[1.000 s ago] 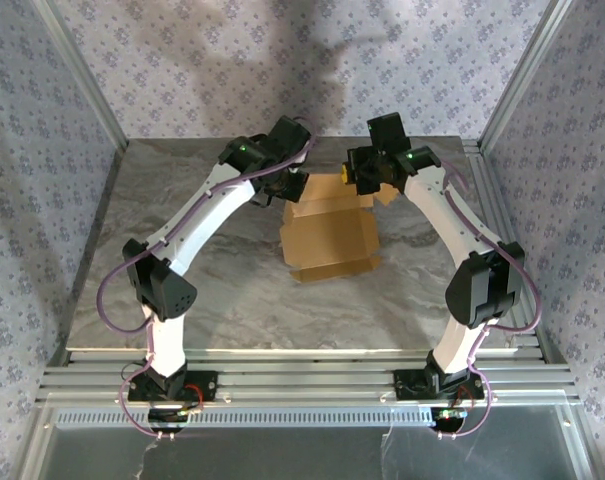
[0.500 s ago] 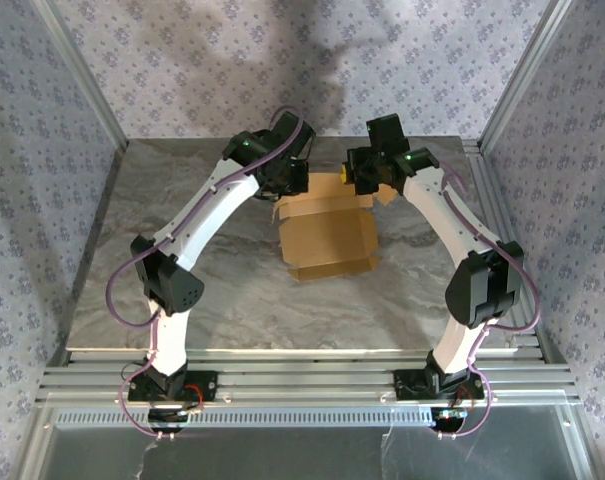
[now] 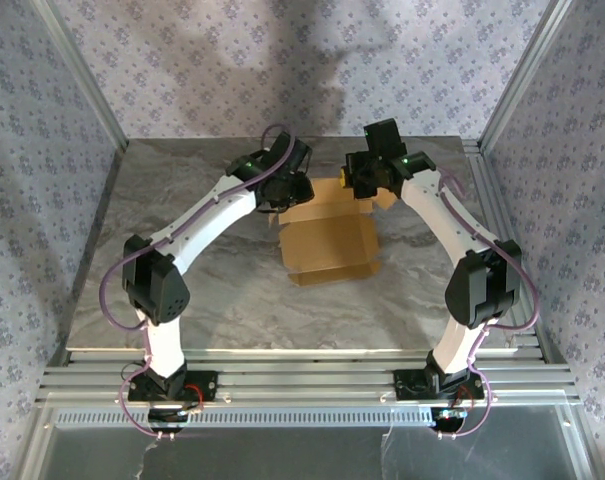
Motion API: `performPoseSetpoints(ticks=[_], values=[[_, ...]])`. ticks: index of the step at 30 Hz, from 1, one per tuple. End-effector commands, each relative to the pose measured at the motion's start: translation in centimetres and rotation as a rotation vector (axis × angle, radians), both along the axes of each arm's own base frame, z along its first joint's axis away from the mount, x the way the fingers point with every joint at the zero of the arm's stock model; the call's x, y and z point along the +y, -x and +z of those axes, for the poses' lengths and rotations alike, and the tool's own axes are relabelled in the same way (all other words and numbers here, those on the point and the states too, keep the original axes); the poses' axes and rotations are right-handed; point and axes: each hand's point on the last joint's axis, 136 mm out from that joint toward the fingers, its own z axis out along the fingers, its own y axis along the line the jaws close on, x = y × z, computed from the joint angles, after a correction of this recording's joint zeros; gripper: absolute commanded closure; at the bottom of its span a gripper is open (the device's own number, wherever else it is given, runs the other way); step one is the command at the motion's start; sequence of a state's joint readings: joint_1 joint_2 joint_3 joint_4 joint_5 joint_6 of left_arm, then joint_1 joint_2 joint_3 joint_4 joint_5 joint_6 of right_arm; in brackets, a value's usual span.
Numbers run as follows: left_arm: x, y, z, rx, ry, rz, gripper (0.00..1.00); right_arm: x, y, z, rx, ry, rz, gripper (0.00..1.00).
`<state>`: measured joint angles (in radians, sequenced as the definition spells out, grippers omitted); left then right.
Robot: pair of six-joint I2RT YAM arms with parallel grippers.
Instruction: Fold the paper box
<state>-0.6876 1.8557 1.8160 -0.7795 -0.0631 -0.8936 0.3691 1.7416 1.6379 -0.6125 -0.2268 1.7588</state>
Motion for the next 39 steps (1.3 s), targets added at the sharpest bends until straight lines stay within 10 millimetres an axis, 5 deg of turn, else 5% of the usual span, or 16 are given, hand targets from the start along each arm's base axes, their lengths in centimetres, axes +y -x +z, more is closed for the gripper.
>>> performPoseSetpoints(ticks=[1,10,15,22,30,39], values=[[-0.5,-1.0,7.3,-0.157,0.238,0.05,0.55,0.1,0.6,0.0,0.01,-0.024,0.012,1.0],[-1.5,1.2,12.4,-0.111,0.544,-0.025,0.38,0.2,0.0,-0.9,0.002,-0.019,0.022,1.0],[1.6,3.1,10.8,0.045,0.455,0.066,0.36,0.1,-0.2,-1.1,0.002,-0.016,0.021,1.0],[5.7,1.2,7.7,0.153,0.456,0.275,0.39,0.3,-0.2,-1.1,0.006,-0.015,0.026,1.0],[1.9,-0.3,6.0,0.244,0.587,0.293,0.39,0.2,-0.2,-1.1,0.005,-0.015,0.025,1.0],[0.3,0.2,4.7,0.31,0.595,0.313,0.42,0.4,-0.5,-1.1,0.001,-0.022,0.027,1.0]])
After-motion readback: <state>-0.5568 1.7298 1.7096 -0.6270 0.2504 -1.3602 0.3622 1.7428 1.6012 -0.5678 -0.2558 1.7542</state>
